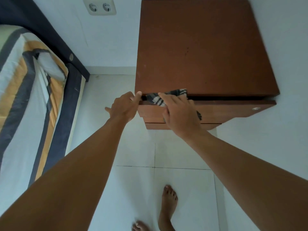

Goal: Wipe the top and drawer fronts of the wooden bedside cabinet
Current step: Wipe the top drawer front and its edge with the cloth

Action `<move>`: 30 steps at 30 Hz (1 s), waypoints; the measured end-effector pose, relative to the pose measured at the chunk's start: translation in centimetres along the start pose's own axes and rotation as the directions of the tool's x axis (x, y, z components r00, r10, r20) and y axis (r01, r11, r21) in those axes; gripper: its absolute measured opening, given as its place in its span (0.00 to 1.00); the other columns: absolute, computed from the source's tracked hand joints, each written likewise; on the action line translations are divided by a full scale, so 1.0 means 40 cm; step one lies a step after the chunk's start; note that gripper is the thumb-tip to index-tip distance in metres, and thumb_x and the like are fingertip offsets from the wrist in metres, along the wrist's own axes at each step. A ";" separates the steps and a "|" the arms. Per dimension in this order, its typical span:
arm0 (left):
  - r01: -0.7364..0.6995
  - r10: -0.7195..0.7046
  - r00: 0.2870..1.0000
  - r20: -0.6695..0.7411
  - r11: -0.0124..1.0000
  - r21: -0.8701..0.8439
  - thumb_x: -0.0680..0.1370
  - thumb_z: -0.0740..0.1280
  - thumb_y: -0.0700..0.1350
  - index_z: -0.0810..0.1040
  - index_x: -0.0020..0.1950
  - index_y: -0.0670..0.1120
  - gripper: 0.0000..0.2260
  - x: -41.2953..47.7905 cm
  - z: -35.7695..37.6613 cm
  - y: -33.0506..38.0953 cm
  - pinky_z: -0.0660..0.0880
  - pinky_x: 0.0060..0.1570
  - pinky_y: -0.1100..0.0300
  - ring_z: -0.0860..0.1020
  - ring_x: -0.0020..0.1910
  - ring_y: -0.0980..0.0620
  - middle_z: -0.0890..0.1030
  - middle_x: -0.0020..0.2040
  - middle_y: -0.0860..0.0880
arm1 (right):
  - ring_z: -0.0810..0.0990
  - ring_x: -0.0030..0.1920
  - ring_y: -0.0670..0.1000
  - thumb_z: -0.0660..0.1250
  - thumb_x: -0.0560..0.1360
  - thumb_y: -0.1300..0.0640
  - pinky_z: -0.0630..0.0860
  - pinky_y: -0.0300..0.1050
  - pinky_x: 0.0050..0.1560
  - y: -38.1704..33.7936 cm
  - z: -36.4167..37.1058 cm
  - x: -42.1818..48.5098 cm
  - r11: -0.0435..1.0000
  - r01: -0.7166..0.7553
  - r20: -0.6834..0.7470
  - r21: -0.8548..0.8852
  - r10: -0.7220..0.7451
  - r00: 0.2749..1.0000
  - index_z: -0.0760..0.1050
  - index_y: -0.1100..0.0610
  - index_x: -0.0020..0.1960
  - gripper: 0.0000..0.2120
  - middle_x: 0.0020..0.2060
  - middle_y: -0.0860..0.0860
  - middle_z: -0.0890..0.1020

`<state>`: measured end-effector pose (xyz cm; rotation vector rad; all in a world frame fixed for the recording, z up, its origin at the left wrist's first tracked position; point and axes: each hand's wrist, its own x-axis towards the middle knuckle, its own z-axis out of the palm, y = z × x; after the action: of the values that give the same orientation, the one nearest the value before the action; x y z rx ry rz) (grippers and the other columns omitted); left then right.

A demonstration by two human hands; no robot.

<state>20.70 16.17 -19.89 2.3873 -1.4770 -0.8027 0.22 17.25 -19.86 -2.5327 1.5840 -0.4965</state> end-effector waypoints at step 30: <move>-0.258 0.236 0.966 0.105 0.871 0.418 0.84 0.48 0.54 0.47 0.84 0.49 0.29 -0.115 0.087 -0.008 0.56 0.71 0.26 0.56 0.81 0.41 0.51 0.85 0.51 | 0.62 0.76 0.55 0.63 0.80 0.50 0.64 0.66 0.70 -0.046 0.097 -0.036 0.971 -0.107 0.166 -0.213 0.144 0.976 0.54 0.49 0.82 0.33 0.79 0.47 0.63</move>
<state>17.41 20.69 -21.38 2.3965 -2.1178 -0.5194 2.50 19.04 -23.33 -2.5090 1.7920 -0.0908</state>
